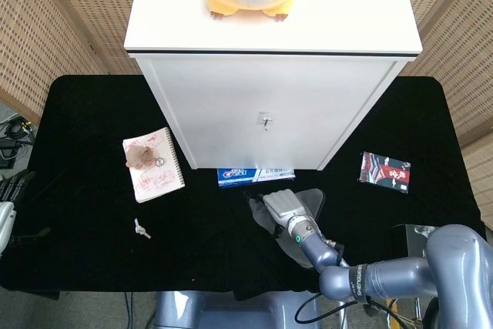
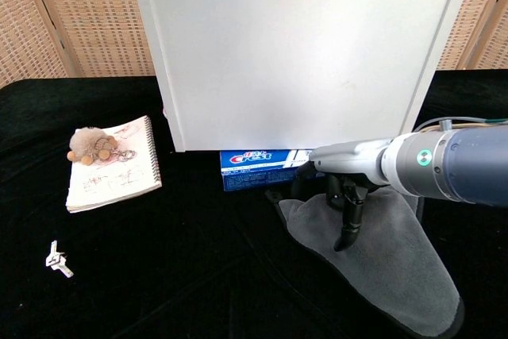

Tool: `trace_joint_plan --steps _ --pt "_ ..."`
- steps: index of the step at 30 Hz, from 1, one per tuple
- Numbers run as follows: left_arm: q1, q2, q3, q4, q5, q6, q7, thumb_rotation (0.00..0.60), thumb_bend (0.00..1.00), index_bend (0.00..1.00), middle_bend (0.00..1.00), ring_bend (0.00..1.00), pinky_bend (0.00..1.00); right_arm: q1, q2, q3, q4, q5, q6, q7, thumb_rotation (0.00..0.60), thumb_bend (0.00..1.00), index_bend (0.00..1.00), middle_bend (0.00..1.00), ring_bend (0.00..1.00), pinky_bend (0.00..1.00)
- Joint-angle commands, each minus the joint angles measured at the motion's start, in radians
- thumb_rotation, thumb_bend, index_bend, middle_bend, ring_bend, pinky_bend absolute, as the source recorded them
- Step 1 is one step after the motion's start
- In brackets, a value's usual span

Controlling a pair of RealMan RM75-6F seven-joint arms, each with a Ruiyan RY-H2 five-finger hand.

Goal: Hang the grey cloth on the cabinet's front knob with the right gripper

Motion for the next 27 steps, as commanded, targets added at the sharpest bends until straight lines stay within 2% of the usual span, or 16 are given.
trace_joint_plan --steps 1,5,9,17,23,27 --pt "0.000 0.000 0.001 0.000 0.001 -0.001 0.001 0.600 0.00 0.00 0.00 0.00 0.00 0.004 -0.008 -0.005 0.005 0.013 0.010 -0.007 0.600 0.10 0.27 0.96 1.00 1.00" --pt "0.000 -0.001 0.001 -0.002 0.003 0.001 0.004 0.600 0.00 0.00 0.00 0.00 0.00 0.009 -0.019 -0.015 0.010 0.032 0.028 -0.027 0.600 0.13 0.31 0.97 1.00 1.00" --pt "0.001 0.000 0.001 -0.002 0.000 0.002 0.002 0.600 0.00 0.00 0.00 0.00 0.00 0.028 -0.039 -0.029 0.012 0.099 0.080 -0.086 0.600 0.16 0.35 0.97 1.00 1.00" --pt "0.000 0.000 0.002 0.000 0.002 0.001 0.000 0.600 0.00 0.00 0.00 0.00 0.00 0.036 -0.066 -0.031 0.015 0.164 0.159 -0.151 0.600 0.28 0.47 0.98 1.00 1.00" --pt "-0.001 0.000 0.004 -0.001 0.006 -0.001 0.000 0.600 0.00 0.00 0.00 0.00 0.00 0.023 -0.095 -0.044 0.036 0.148 0.202 -0.179 0.600 0.34 0.59 1.00 1.00 1.00" --pt "-0.002 0.000 0.005 -0.002 0.008 -0.002 -0.001 0.600 0.00 0.00 0.00 0.00 0.00 0.004 -0.117 -0.049 0.065 0.110 0.212 -0.177 0.600 0.42 0.71 1.00 1.00 1.00"
